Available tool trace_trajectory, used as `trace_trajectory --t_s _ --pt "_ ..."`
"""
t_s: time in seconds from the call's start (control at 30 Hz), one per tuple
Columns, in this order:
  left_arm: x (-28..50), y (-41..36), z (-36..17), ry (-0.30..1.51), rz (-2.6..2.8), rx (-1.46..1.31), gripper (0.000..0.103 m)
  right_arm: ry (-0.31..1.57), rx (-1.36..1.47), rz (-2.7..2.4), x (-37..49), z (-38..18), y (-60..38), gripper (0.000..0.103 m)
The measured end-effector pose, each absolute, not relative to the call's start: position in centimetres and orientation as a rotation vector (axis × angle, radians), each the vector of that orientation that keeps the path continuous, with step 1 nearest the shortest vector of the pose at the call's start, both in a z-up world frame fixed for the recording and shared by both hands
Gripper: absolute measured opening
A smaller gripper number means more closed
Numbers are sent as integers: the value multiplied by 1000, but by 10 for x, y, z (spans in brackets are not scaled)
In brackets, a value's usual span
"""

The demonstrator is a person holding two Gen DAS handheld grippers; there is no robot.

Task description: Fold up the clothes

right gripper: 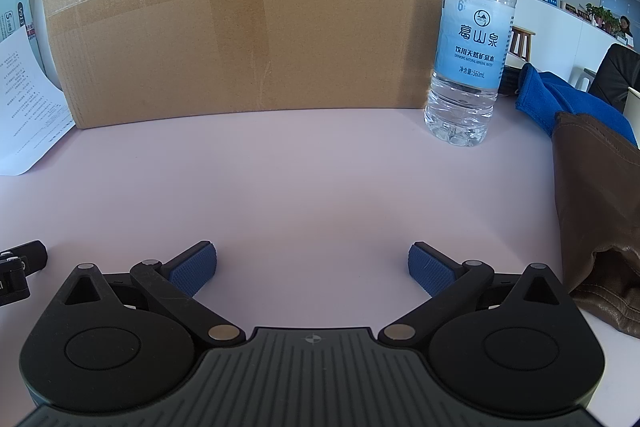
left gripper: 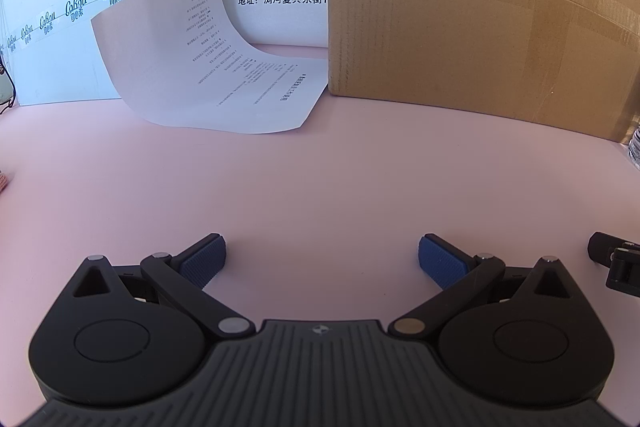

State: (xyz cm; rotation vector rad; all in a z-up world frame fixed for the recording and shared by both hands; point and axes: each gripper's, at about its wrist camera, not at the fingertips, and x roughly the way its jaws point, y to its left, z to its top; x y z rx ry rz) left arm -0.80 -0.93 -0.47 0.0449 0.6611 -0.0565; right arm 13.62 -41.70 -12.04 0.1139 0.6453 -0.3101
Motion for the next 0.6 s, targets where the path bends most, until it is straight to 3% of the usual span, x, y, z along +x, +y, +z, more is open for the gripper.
trace_trajectory --t_s 0.6 --pt "-9 -10 -5 661 -56 42 103 645 114 -310 136 -120 -417 103"
